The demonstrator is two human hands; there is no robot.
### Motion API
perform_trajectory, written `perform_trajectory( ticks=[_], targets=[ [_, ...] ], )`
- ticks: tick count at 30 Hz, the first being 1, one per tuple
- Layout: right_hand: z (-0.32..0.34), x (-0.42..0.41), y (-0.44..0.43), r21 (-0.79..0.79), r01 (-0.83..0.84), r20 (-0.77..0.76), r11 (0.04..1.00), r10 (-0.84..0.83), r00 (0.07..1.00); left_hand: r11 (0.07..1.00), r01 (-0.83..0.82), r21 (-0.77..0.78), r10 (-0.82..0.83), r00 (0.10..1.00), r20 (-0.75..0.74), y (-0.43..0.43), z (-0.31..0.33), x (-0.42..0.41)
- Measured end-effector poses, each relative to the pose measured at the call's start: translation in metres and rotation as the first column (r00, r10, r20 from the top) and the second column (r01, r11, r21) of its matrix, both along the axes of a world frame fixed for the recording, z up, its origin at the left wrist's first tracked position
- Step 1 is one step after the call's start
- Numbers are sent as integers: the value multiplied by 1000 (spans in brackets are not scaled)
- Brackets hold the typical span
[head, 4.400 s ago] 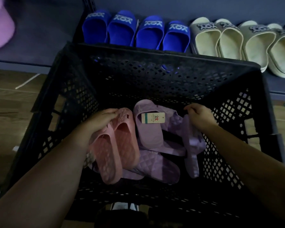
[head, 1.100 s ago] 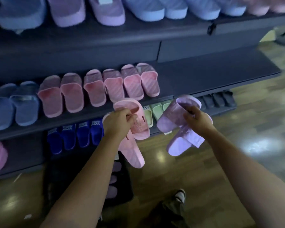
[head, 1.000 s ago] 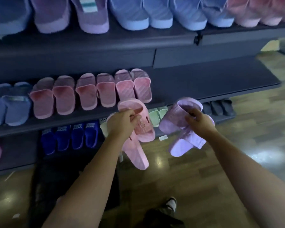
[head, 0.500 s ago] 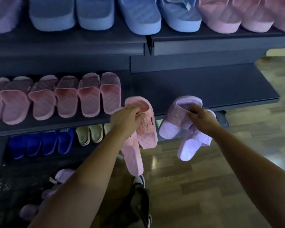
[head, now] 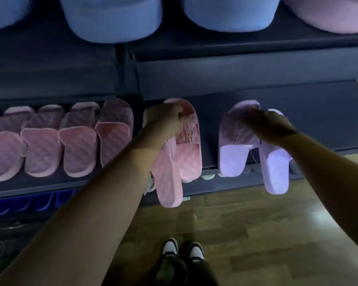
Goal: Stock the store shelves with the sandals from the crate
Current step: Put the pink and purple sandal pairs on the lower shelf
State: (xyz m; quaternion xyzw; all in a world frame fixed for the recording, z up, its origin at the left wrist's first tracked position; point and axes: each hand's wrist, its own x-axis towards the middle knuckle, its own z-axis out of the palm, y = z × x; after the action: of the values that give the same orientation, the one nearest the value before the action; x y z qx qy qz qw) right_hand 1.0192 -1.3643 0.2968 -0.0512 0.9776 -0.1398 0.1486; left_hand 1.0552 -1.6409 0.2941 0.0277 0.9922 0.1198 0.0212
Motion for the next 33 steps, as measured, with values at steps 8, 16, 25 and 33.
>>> perform_trajectory(
  ticks=[8, 16, 25, 33],
  targets=[
    [-32, -32, 0, 59, -247, -132, 967, 252, 959, 981, -99, -165, 102, 995, 9, 14, -34, -37],
    [-63, -29, -6, 210, -233, -221, 950, 278, 935, 992, -104, 74, 106, 994, -11, 9, -56, -27],
    [-78, -5, -11, 349, -167, -347, 922, 293, 891, 961, -211, 180, 253, 934, -254, 6, -69, 34],
    [-68, 25, -55, 58, -274, -430, 960, 272, 861, 755, -502, 422, 595, 795, -117, 37, -86, 108]
  ],
)
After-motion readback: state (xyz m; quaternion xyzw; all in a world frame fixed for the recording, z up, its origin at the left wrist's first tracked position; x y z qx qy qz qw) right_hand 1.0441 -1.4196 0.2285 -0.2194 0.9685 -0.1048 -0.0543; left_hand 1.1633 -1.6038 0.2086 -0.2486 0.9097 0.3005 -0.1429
